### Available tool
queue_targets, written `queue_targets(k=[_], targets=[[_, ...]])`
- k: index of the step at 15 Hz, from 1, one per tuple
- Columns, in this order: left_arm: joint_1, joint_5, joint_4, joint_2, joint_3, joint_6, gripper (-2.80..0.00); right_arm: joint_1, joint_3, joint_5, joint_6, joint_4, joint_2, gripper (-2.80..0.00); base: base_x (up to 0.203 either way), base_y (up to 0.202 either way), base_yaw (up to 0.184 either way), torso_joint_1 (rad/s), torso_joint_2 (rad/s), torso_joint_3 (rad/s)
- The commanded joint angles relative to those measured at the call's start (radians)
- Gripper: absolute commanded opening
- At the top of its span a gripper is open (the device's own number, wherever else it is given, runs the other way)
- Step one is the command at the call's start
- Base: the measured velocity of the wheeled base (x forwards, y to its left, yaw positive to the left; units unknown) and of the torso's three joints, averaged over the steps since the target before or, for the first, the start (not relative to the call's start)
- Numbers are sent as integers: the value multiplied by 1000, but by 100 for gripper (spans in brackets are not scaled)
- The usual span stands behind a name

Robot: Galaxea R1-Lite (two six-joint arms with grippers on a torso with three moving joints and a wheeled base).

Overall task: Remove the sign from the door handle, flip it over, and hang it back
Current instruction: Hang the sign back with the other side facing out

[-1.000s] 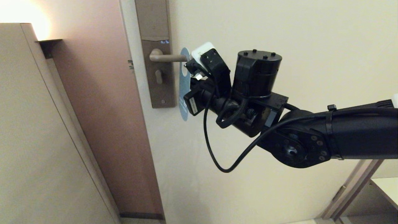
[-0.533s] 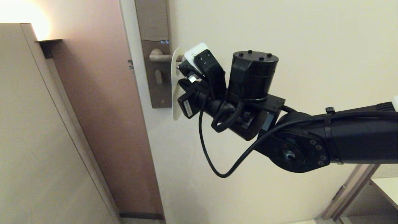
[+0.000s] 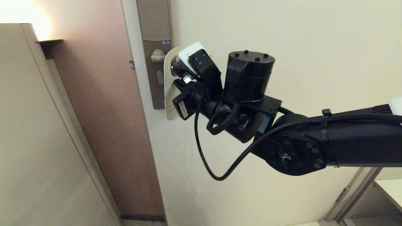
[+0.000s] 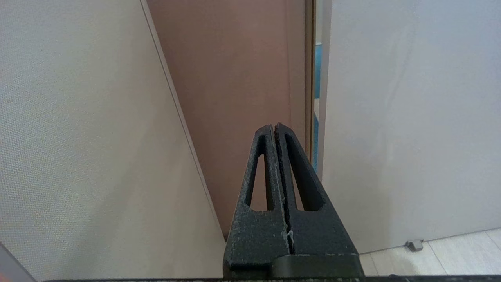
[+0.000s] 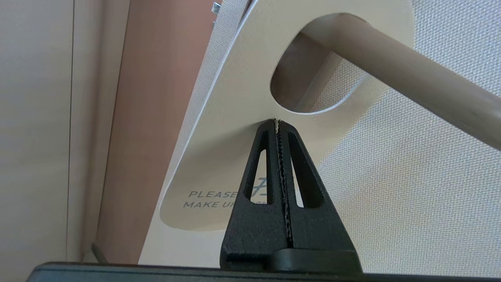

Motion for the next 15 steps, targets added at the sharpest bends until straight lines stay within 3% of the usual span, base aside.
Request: queue_targets(k=[1, 15], targets=[[0, 0, 0, 1, 0, 1, -280, 1, -11, -1, -3, -4, 11, -280, 0, 0, 0, 0, 0, 0], [0, 0, 0, 1, 0, 1, -280, 7, -115, 2, -1, -4, 95, -280, 0, 0, 0, 0, 0, 0]])
